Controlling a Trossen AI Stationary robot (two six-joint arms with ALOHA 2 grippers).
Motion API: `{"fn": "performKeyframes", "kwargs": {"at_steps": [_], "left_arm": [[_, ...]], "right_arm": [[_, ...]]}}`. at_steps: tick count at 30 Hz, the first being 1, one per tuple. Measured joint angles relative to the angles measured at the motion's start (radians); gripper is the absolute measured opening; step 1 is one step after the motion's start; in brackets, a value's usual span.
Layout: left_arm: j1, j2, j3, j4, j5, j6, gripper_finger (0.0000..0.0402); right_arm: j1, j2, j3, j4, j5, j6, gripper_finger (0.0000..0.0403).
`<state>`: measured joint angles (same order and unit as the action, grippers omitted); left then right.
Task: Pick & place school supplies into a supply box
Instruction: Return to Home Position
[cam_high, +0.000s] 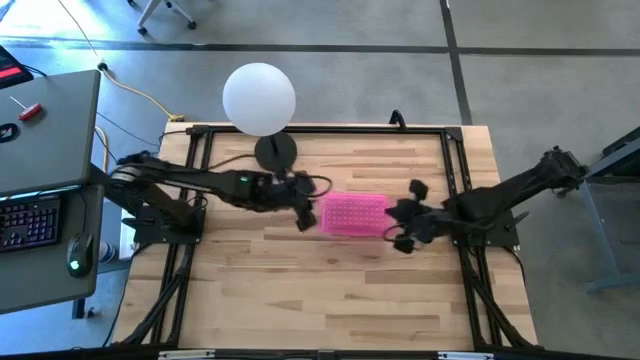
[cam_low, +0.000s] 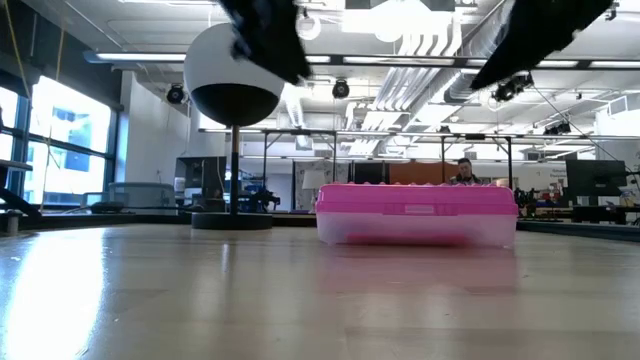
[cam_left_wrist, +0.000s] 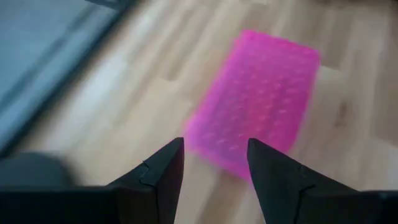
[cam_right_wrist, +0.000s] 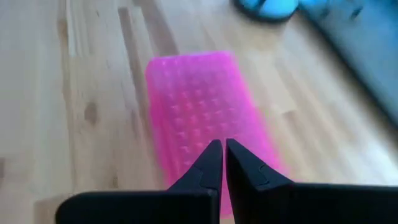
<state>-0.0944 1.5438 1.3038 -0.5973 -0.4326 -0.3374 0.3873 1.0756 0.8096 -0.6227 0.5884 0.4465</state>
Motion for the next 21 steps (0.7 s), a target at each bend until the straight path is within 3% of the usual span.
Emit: {"fn": "performKeyframes", "kwargs": {"at_steps": [8, 11, 15, 18, 21], "left_arm": [[-0.163, -0.261, -0.027, -0.634, -0.302, -0.225, 0.0207], [-0.262, -0.370, -0.119, -0.692, -0.317, -0.269, 0.0207], [-0.385, -0.588, -0.315, -0.505, -0.277, -0.266, 0.0207], [-0.447, -0.771, -0.526, -0.185, -0.270, -0.167, 0.0207], [-0.456, -0.942, -0.731, 0.118, -0.185, 0.018, 0.0207]], "right_arm": [[0.184, -0.324, -0.045, -0.181, 0.211, 0.073, 0.0000], [0.233, -0.438, -0.134, -0.102, 0.236, 0.031, 0.0000], [0.246, -0.554, -0.296, 0.158, 0.128, -0.138, 0.0000], [0.239, -0.617, -0.435, 0.443, -0.028, -0.365, 0.0000], [0.227, -0.676, -0.550, 0.651, -0.212, -0.586, 0.0000]]}}
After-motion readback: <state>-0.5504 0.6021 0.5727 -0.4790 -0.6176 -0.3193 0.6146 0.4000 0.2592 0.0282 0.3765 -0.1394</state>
